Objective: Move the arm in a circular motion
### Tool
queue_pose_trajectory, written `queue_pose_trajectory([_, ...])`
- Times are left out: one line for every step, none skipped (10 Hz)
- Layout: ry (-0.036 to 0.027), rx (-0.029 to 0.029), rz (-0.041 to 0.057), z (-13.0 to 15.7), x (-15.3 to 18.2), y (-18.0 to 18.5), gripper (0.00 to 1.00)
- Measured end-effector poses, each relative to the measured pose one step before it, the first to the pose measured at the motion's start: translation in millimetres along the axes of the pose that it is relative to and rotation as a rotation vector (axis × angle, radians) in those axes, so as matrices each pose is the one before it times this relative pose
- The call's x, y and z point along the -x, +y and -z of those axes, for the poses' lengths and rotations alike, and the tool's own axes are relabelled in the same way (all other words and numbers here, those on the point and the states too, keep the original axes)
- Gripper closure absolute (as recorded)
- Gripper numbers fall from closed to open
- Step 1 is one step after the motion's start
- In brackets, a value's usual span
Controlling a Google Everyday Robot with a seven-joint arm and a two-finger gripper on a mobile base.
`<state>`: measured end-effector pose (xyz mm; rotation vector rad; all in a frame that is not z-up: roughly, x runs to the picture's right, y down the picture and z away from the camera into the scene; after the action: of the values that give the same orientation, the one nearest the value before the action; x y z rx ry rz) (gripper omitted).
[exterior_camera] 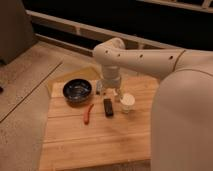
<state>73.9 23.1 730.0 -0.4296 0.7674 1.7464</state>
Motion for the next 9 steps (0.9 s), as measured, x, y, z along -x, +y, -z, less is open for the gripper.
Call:
queue_pose_trajectory([0.00246,-0.04203,-0.04741,6.38,17.37,-23.67,0.35])
queue_pose_trajectory([-0.00329,-0.02758,-0.02194,4.56,15.79,-13.35,0.35])
queue_pose_trajectory([-0.00536,-0.02247,-0.00908,5.02,16.75,-5.85,0.35])
queue_pose_trajectory([-0.00201,-0.01655,0.00081,3.87,11.48,-0.20,0.35])
queue_pose_trajectory([-0.00654,-0.02720,0.02203,5.00,15.32,8.91,0.35])
queue_pose_trajectory([-0.00442,-0.01944,0.03073,3.94,9.78,13.27,0.35])
queue_pose_trajectory([-0.00901,-0.01100,0.04249,4.73,9.54,20.38,0.35])
queue_pose_trajectory([-0.01256,0.00017,0.05522,5.61,8.22,27.06,0.35])
queue_pose_trajectory([-0.01233,0.00942,0.05661,5.51,5.40,28.45,0.35])
